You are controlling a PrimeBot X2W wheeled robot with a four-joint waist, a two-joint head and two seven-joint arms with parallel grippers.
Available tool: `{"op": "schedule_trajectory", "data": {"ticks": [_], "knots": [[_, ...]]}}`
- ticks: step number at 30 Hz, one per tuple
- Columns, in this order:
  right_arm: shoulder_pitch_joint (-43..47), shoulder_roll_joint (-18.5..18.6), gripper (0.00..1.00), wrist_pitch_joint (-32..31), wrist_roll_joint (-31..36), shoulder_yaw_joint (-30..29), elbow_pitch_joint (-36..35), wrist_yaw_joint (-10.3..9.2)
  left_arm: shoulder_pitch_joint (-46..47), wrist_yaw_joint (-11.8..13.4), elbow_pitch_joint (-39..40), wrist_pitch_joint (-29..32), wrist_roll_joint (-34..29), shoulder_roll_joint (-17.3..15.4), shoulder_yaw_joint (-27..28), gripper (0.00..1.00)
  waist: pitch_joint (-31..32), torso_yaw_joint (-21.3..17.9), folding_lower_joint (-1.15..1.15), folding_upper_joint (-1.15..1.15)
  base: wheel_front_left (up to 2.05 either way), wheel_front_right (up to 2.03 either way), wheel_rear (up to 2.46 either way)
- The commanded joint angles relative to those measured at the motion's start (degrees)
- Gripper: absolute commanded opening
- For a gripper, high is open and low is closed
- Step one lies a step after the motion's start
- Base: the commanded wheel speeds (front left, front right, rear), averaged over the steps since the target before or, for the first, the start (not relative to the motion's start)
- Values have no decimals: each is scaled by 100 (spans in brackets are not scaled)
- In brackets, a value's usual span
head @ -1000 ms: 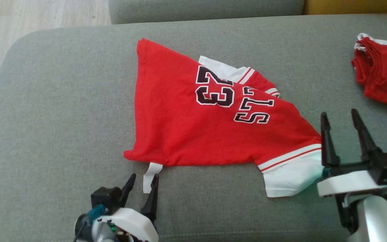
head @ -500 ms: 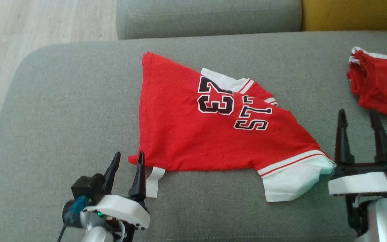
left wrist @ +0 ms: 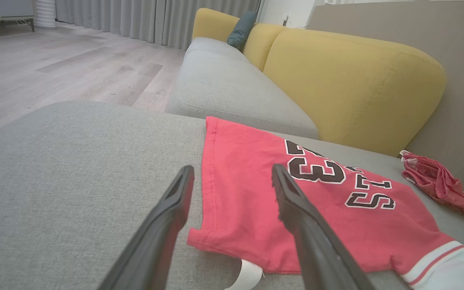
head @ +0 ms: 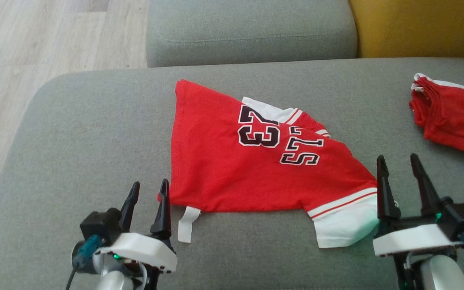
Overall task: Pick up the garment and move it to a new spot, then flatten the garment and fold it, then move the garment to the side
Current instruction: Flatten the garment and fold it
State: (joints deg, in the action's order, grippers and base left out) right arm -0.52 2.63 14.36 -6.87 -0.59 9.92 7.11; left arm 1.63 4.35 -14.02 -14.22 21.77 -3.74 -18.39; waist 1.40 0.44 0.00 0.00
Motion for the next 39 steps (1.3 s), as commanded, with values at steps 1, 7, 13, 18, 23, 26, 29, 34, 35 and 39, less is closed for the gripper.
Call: {"op": "schedule_trajectory", "data": {"ticks": [1, 7, 13, 18, 23, 26, 29, 34, 35, 39], "knots": [[-130, 25, 100, 58, -53, 154, -140, 37, 213, 15, 173, -74, 24, -10, 205, 100, 15, 13, 0, 0, 0, 0, 0], [-88, 25, 100, 60, -92, 208, -29, 37, 172, 6, 242, -76, -14, 16, 240, 100, 34, 51, 0, 0, 0, 0, 0], [-110, 25, 100, 61, -106, 219, 118, 37, 144, -3, 282, -77, -59, 34, 267, 100, 28, 68, 0, 0, 0, 0, 0], [-141, 25, 100, 61, -108, 220, 179, 37, 131, -10, 285, -77, -80, 47, 278, 100, 24, 71, 0, 0, 0, 0, 0], [-141, 25, 100, 62, -118, 223, 204, 37, 114, -8, 286, -77, -98, 56, 294, 100, 15, 56, 0, 0, 0, 0, 0], [-133, 25, 100, 31, -108, 140, 252, 37, 104, -7, 287, -77, -108, 58, 299, 100, 4, 44, 0, 0, 0, 0, 0], [-60, 25, 100, -94, -26, 31, 336, 37, 90, -11, 281, -77, -136, 62, 280, 100, -31, 31, 0, 0, 0, 0, 0], [346, 25, 100, -277, 82, -133, 508, 37, 85, -35, 253, -77, -160, 68, 204, 100, -117, 41, 0, 0, 0, 0, 0], [453, 25, 100, -309, 75, -147, 536, 37, 80, -34, 249, -77, -159, 69, 198, 100, -139, 36, 0, 0, 0, 0, 0], [791, 25, 100, -389, 7, -170, 610, 37, 76, -35, 244, -77, -172, 73, 176, 100, -238, 24, 0, 0, 0, 0, 0]]}}
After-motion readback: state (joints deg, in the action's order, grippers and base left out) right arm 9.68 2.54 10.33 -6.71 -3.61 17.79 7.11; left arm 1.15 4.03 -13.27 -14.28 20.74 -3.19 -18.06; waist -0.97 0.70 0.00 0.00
